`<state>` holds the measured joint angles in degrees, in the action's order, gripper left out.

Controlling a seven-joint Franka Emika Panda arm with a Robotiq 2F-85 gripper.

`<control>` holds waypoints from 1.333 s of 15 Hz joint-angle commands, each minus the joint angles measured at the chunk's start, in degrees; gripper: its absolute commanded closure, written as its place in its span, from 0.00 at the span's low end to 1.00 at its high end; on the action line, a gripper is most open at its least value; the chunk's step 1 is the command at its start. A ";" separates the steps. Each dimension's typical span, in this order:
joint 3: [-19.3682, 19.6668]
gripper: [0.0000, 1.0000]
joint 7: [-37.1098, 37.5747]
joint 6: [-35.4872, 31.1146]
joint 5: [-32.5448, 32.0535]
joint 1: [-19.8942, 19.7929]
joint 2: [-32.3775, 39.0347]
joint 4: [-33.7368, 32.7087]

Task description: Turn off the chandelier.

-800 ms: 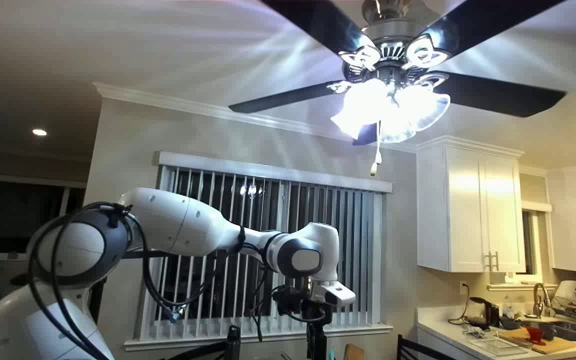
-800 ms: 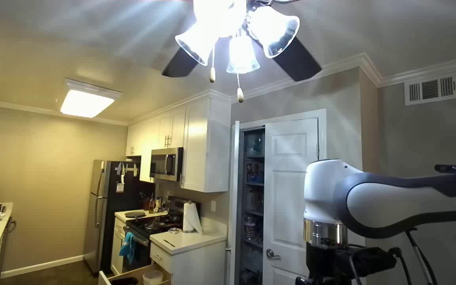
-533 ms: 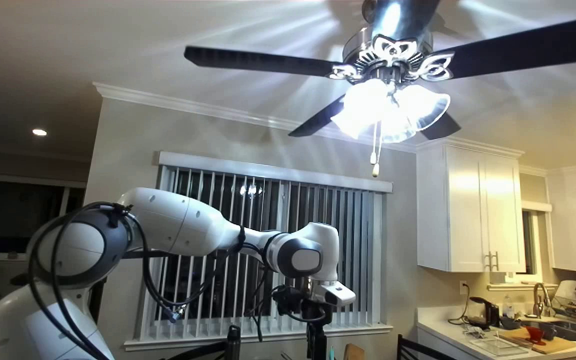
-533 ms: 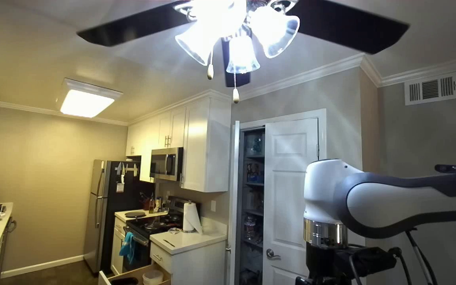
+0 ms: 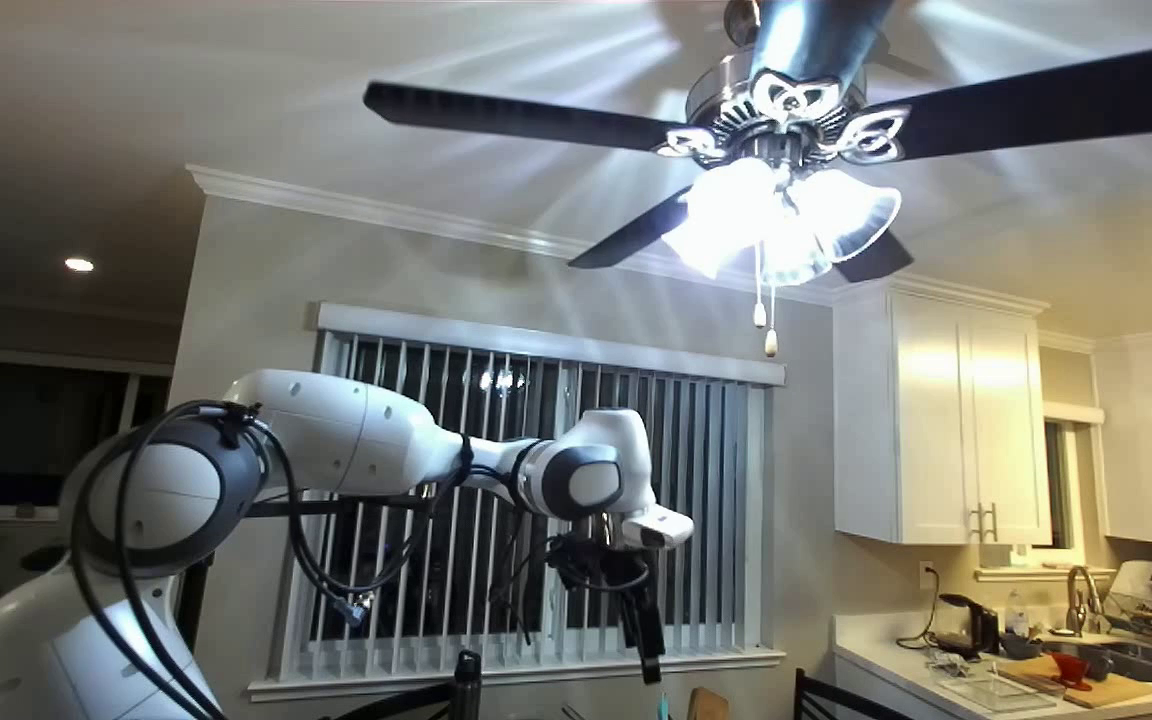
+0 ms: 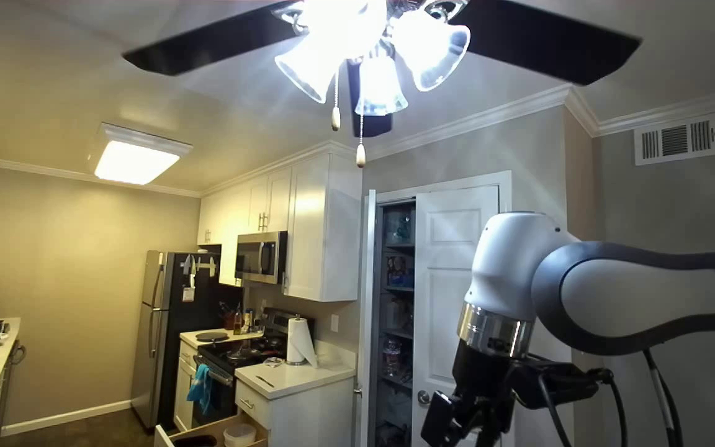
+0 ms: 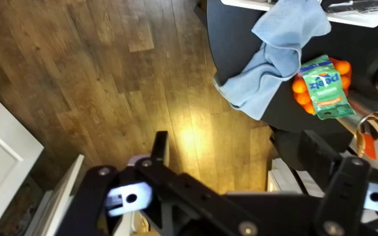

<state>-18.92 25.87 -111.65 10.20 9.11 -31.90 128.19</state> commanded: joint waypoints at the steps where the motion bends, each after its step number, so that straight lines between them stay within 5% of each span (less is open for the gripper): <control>1: -3.18 0.00 -1.96 -2.32 -4.43 1.14 1.77 -6.80; 11: -9.99 0.00 -1.51 -18.06 -24.79 -1.68 4.93 -19.32; 20: -11.44 0.00 1.50 -43.16 -38.50 -12.73 9.44 -31.01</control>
<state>-28.69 25.38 -147.91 -23.86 0.54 -24.68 100.94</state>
